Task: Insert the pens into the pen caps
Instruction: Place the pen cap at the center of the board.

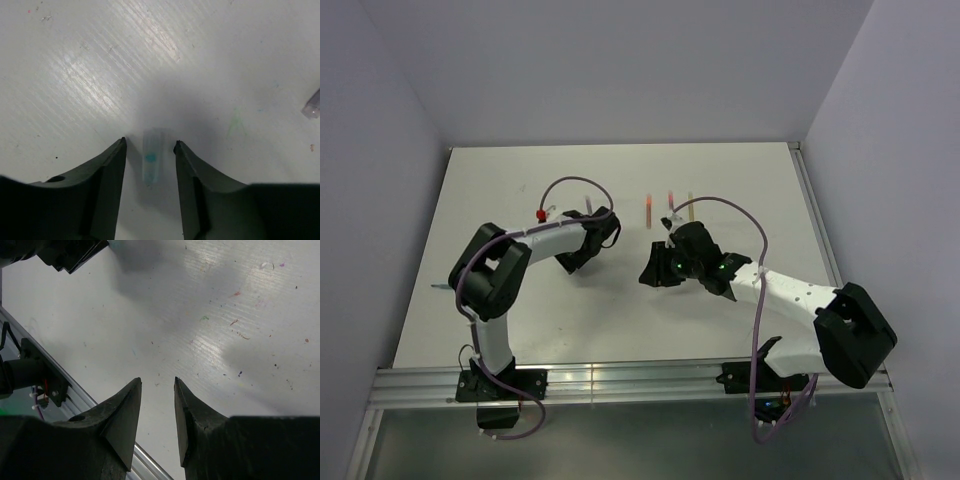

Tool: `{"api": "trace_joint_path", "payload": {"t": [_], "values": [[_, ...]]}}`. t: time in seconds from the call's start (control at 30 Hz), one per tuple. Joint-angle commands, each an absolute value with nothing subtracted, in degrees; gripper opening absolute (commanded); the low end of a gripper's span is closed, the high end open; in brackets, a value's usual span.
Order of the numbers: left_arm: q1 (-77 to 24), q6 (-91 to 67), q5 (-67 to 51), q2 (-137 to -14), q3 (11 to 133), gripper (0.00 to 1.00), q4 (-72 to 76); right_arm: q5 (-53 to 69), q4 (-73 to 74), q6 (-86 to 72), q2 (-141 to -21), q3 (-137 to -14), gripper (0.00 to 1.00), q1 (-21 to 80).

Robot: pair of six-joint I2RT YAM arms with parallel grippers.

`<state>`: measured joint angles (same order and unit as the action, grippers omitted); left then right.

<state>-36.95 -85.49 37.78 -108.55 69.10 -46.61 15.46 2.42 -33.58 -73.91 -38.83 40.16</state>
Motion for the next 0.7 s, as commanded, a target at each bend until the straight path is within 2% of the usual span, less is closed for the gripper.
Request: {"api": "trace_joint_path", "payload": {"t": [0.0, 0.07, 0.17, 0.33, 0.47, 0.67], "values": [[-37.62, -86.31, 32.61, -108.2, 66.36, 0.51, -43.95, 14.41, 1.5, -33.66, -74.53, -39.37, 0.4, 39.81], [-37.71, -86.04, 33.04, -106.27, 65.83, 0.59, -43.51, 14.76, 1.41, -33.66, -74.88, -39.55, 0.4, 39.81], [-37.71, -88.14, 36.01, -103.63, 66.53, 0.62, -46.57, 14.94, 1.41, -33.49, -74.88, -39.73, 0.41, 39.9], [-34.99, -99.36, 41.48, -98.54, 71.8, 0.65, -60.94, 15.64, 1.58, -32.87, -75.15, -39.81, 0.4, 39.9], [-22.9, -106.34, 40.96, -95.89, 72.69, 0.67, -66.97, 17.31, 1.23, -32.96, -75.06, -39.73, 0.41, 39.81], [-6.34, -104.77, 37.44, -91.67, 67.42, 0.65, -62.76, 18.37, 1.67, -32.43, -73.48, -39.46, 0.4, 39.81]]}}
